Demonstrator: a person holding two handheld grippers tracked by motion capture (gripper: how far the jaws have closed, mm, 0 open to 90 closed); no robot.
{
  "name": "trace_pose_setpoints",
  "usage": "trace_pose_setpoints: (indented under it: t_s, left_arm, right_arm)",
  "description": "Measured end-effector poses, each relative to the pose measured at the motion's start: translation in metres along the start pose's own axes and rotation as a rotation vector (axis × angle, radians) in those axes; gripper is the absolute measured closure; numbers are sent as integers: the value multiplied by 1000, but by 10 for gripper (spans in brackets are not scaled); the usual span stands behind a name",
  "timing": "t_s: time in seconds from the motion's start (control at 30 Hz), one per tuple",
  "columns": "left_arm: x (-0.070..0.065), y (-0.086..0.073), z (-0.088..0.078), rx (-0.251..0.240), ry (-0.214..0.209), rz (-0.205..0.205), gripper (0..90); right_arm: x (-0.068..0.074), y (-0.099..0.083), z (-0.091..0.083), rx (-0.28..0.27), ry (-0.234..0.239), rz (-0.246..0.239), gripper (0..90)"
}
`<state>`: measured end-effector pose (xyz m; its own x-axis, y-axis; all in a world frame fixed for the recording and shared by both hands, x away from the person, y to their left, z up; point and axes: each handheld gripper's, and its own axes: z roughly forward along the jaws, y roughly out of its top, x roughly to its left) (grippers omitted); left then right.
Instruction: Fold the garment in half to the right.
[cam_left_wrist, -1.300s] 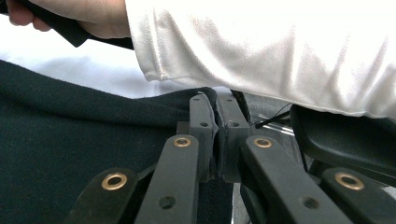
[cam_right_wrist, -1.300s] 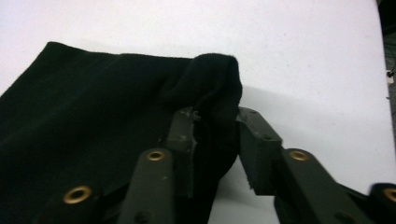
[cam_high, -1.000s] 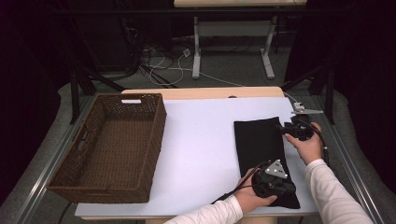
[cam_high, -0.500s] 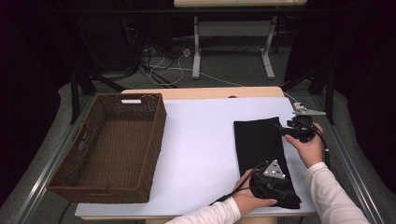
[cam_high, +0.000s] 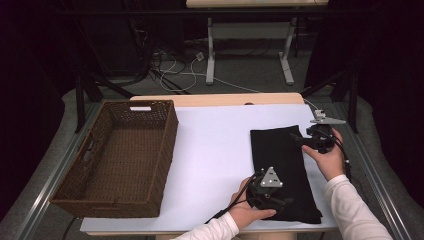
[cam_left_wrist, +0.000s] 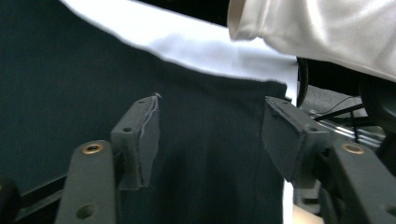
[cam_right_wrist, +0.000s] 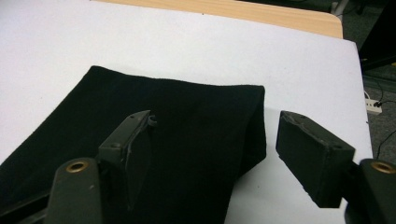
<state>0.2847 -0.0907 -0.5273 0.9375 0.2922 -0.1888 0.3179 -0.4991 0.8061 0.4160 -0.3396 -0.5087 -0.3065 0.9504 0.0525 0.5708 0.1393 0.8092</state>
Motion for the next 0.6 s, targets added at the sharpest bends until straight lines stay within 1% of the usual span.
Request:
trace_pose_setpoints:
  t_s: [0.03, 0.07, 0.1, 0.13, 0.2, 0.23, 0.27, 0.3, 0.37, 0.4, 0.43, 0.47, 0.5, 0.53, 0.6]
  left_arm:
    - [0, -2, -2, 0, 5, -8, 338]
    - [1, -5, -3, 1, 14, -5, 330]
    - [1, -7, -4, 3, 26, -9, 304]
    - [2, -9, -5, 10, 37, -2, 271]
    - [1, -14, -8, 4, 48, -14, 230]
    - [1, -16, -9, 5, 51, -14, 215]
    - [1, -19, -9, 4, 59, -17, 201]
    - [1, -21, -10, 15, 68, -16, 185]
    - [0, -27, -12, 21, 73, -15, 176]
    - [-1, -29, -12, 22, 83, -15, 175]
    - [-1, -31, -13, 28, 83, -11, 170]
    - [-3, -33, -14, 25, 90, -14, 168]
    - [-4, -36, -14, 24, 91, -7, 168]
    - [-5, -38, -15, 32, 95, -10, 167]
    - [-6, -42, -15, 47, 97, 2, 168]
  right_arm:
    - [1, 0, 0, -1, 4, 4, 263]
    - [1, 0, 0, -3, 7, 2, 259]
    - [1, 0, 0, 2, 11, 0, 256]
    - [2, 0, 0, -3, 5, -3, 252]
    - [4, 0, 0, 5, 7, 2, 237]
    - [6, 0, 0, 4, 14, 7, 230]
    - [6, 0, -1, 7, 16, 3, 220]
    - [7, 0, 0, 0, 13, -3, 208]
    - [10, 0, -1, -1, 13, -12, 208]
    - [11, 0, -2, -2, 14, -16, 208]
    - [12, 1, -1, -9, 15, -13, 208]
    - [13, 1, -2, -5, 12, -15, 208]
    - [13, 1, -2, -5, 16, -16, 208]
    - [14, 2, -2, -6, 22, -13, 208]
    - [15, 2, -1, -12, 22, -11, 208]
